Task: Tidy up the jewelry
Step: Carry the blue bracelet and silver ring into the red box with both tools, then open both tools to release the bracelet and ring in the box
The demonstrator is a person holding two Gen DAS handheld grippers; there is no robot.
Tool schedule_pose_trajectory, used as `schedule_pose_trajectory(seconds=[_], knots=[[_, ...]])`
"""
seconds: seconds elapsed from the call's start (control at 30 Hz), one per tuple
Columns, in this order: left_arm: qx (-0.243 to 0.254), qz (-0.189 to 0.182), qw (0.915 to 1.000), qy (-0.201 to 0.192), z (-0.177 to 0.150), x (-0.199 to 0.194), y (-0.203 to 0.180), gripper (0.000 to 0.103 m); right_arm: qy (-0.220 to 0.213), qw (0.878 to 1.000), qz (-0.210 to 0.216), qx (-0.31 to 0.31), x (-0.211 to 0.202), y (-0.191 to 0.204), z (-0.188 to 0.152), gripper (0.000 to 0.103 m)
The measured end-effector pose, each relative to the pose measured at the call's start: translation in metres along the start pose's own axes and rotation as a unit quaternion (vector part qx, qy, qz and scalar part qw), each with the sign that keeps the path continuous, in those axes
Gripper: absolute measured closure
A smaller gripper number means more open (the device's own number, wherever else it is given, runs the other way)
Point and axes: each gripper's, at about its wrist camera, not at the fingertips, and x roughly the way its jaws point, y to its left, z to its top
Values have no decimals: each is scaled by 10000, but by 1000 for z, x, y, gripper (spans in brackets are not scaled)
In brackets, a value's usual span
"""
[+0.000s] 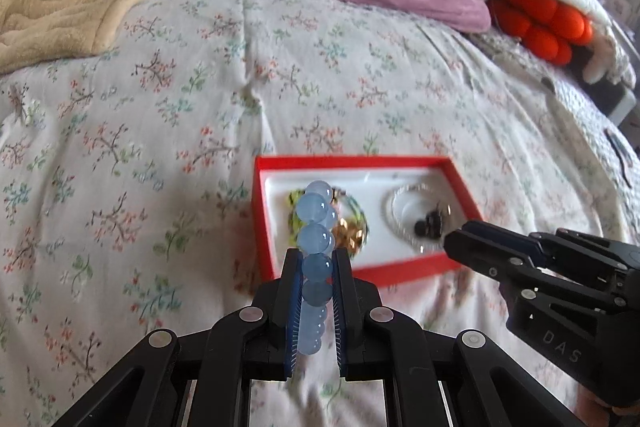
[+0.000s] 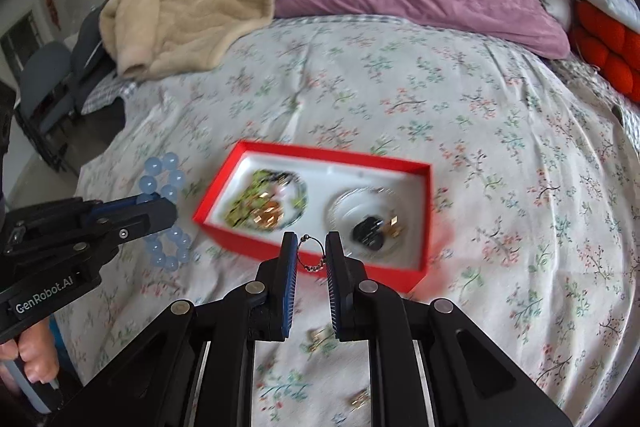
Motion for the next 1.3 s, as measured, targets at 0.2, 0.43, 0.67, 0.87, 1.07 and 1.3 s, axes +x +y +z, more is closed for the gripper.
schedule_pose_trajectory(seconds=[0.2, 0.43, 0.67, 0.87, 1.07, 1.3], knots=[[-185, -84, 9998, -71, 15, 16, -4, 94, -6, 9994, -231, 249, 13, -21, 12, 88], [-286, -111, 9993, -191, 26, 41, -6, 94, 0, 9988, -375, 304, 31, -32, 21, 88], [-271, -19, 9996, -47, 27, 62, -7, 94, 67, 9984, -504, 241, 46, -37, 26, 88], [-255, 77, 9996, 44, 27, 70, -8, 94, 154, 9981, -527, 291, 53, -43, 24, 87], [-131, 184, 9997, 5, 26, 60, -11, 71, 204, 9983, -490, 258, 49, -42, 24, 77], [-12, 338, 9994, -31, 18, 35, -11, 50, 2, 9983, -491, 316, 24, -39, 21, 56]])
